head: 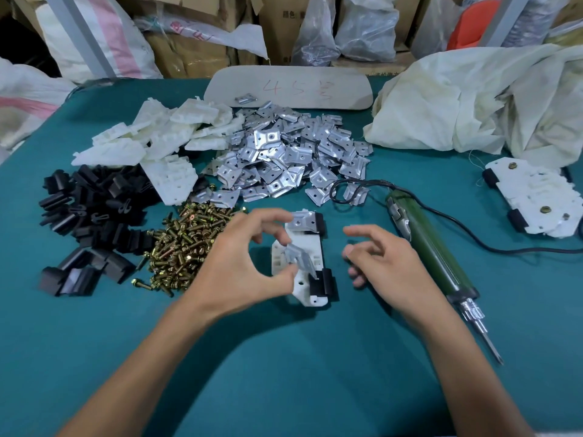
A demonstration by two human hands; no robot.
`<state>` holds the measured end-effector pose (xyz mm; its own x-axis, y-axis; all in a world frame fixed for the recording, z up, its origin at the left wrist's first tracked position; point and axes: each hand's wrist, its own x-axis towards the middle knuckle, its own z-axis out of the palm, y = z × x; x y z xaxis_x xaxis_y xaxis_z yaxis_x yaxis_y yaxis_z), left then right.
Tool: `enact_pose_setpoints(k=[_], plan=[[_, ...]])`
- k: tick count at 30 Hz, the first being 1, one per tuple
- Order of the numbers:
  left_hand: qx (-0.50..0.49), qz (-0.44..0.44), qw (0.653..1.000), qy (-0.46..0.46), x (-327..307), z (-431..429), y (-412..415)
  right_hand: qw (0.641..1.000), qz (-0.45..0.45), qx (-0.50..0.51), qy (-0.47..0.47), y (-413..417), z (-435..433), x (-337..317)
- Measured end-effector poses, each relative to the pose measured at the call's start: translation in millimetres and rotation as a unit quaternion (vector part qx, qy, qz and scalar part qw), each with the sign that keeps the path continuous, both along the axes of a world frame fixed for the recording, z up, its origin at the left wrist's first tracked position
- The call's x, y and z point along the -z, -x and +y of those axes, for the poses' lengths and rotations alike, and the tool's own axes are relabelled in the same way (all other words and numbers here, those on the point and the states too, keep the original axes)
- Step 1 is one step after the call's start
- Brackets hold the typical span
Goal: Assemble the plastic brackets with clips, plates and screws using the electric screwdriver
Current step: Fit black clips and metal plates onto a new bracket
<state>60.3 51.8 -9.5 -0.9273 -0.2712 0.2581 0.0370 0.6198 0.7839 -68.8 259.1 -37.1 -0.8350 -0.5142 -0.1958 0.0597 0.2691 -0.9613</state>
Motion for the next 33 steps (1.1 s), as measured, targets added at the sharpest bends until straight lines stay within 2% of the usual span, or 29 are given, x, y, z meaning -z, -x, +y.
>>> enact_pose_setpoints(k=[8, 22, 26, 33], plan=[[0.009, -0.048, 0.999, 0.015, 25.1, -1.0, -13.6, 0.995, -0.082, -0.051, -0.032, -25.7, 3.1, 1.6], [0.011, -0.025, 0.999, 0.026, 25.5, 10.8, -13.6, 0.99, -0.131, -0.048, 0.004, -27.9, -1.5, -3.0], [0.005, -0.026, 1.0, 0.015, 25.2, 12.1, -14.7, 0.986, -0.158, -0.047, 0.028, -28.6, -1.9, -4.4], [0.0, -0.035, 0.999, -0.027, 25.0, 9.0, -18.9, 0.988, -0.144, -0.032, 0.033, -30.4, -11.4, -3.7]])
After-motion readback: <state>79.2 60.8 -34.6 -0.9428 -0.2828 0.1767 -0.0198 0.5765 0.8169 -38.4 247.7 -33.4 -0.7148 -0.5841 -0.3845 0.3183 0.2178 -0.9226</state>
